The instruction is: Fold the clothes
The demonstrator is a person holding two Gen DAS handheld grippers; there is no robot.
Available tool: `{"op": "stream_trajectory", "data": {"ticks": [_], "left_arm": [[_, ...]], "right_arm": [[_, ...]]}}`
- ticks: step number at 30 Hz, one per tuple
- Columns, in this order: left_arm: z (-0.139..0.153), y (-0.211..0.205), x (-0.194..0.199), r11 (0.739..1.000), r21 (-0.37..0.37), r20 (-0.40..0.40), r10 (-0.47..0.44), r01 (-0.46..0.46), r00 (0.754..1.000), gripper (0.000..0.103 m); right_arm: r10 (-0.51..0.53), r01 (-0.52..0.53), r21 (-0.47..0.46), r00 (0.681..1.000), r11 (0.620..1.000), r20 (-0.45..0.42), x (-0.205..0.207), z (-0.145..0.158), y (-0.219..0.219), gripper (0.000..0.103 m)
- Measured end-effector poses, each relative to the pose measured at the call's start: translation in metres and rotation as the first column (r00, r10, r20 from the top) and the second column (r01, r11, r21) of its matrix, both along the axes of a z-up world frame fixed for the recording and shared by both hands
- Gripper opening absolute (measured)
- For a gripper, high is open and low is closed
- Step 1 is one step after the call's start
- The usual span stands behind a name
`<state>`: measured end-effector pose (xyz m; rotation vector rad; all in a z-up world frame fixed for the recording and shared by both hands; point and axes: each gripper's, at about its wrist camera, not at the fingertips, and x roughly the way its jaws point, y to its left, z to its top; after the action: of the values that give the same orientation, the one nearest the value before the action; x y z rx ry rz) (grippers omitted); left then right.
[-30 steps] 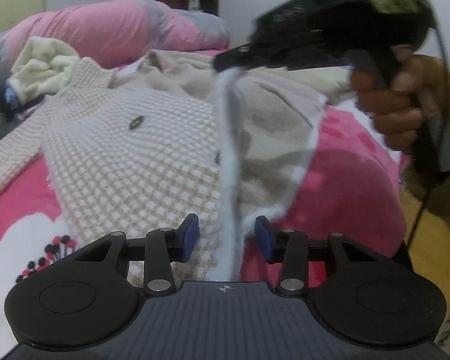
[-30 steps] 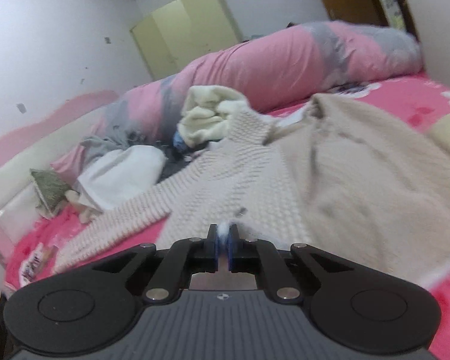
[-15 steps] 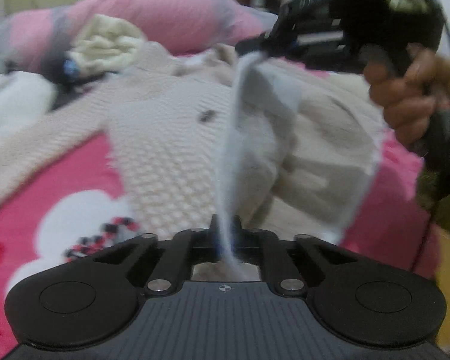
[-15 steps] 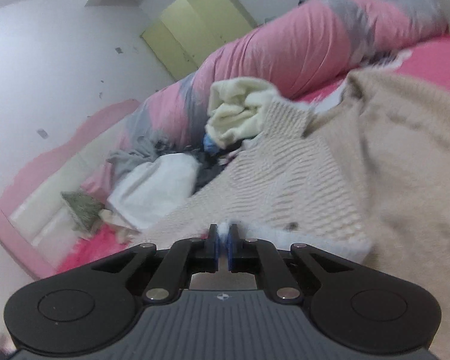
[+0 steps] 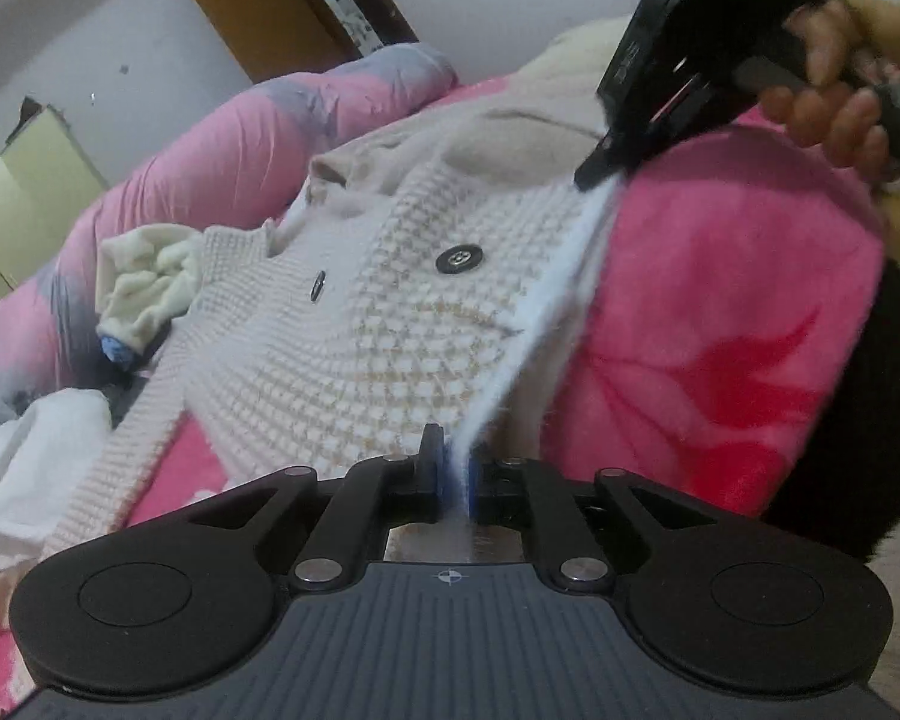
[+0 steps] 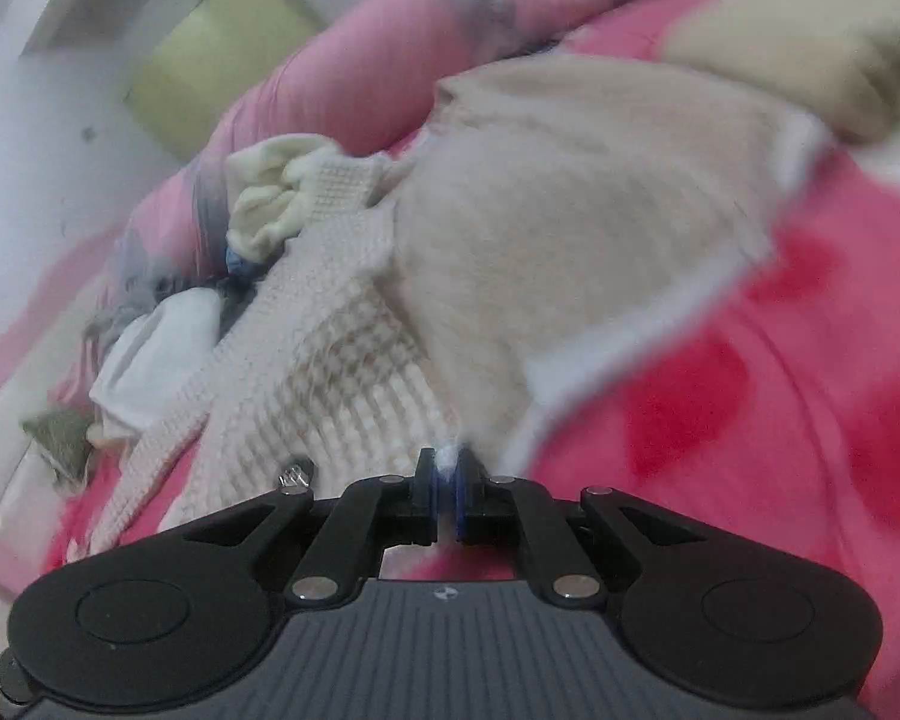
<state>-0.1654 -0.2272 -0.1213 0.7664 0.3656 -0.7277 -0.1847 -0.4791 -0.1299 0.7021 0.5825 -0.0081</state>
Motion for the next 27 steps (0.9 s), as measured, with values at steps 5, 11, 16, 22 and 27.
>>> {"op": "stream_trajectory", "data": {"ticks": [5,11,16,22,27], "left_arm": [[0.003,0.000,0.000,1.000,0.012,0.012,0.002,-0.002,1.000,0.008],[-0.007,0.002,-0.003,1.000,0.025,0.000,0.016,-0.016,1.000,0.009],[-0.005,0.007,-0.004,1.000,0.021,-0.016,0.007,-0.006,1.000,0.010],[0.042,0.044,0.033,0.987,-0.157,-0.334,-0.034,-0.020,0.942,0.032],[0.076,0.066,0.082,0.908,-0.390,-0.480,-0.058,-0.154,0.875,0.035]], "right_arm": [[0.023,-0.013,-0.158,0.998,0.987,0.057,0.003,0.029,0.018,0.005],[0.033,-0.044,-0.323,0.999,0.946,-0.037,0.015,0.014,0.035,0.005],[0.019,-0.027,-0.337,0.999,0.941,-0.027,0.019,0.017,0.038,0.005],[0.024,-0.039,-0.344,0.999,0.938,-0.049,0.019,0.013,0.038,0.005],[0.029,-0.049,-0.394,0.998,0.918,-0.058,0.018,0.015,0.044,0.005]]}}
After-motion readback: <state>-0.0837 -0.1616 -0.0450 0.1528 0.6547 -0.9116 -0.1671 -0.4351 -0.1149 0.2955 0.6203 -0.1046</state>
